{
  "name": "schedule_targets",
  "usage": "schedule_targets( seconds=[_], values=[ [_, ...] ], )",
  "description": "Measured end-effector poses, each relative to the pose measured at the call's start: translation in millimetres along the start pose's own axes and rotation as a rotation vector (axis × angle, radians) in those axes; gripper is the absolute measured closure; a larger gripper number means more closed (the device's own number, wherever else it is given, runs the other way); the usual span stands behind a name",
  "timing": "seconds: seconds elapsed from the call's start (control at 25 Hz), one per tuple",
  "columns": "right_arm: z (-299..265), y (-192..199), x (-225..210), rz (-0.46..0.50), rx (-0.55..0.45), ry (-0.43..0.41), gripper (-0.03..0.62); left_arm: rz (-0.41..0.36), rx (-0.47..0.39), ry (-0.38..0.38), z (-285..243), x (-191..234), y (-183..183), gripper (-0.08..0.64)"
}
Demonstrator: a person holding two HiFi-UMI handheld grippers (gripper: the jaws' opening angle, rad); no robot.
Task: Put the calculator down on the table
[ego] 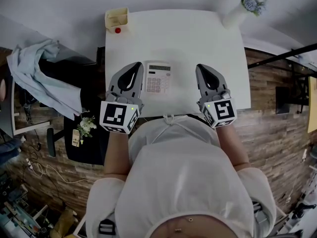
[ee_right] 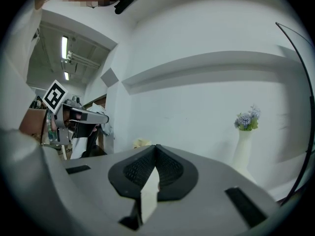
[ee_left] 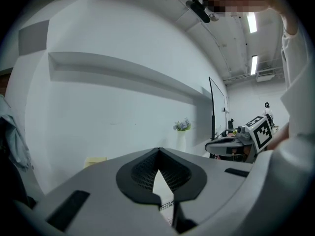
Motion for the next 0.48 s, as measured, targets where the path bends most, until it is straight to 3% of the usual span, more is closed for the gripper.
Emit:
schedule_targets(
  seconds=[0.48],
  values=[
    [-9.7,-1.8,1.1,-0.013,-0.01,-0.002,0.591,0.016,0.003,-0.02,-2.4,7.7,2.4,0.541]
  ],
)
Point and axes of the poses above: the fingertips, and each gripper's own axes: z backward along the fingers, x to its left, y out of its underside, the point moved 6 cm from there along z, backward along the fingers, and after that the axes turned 11 degrees about -x, right-handed, at the moved point
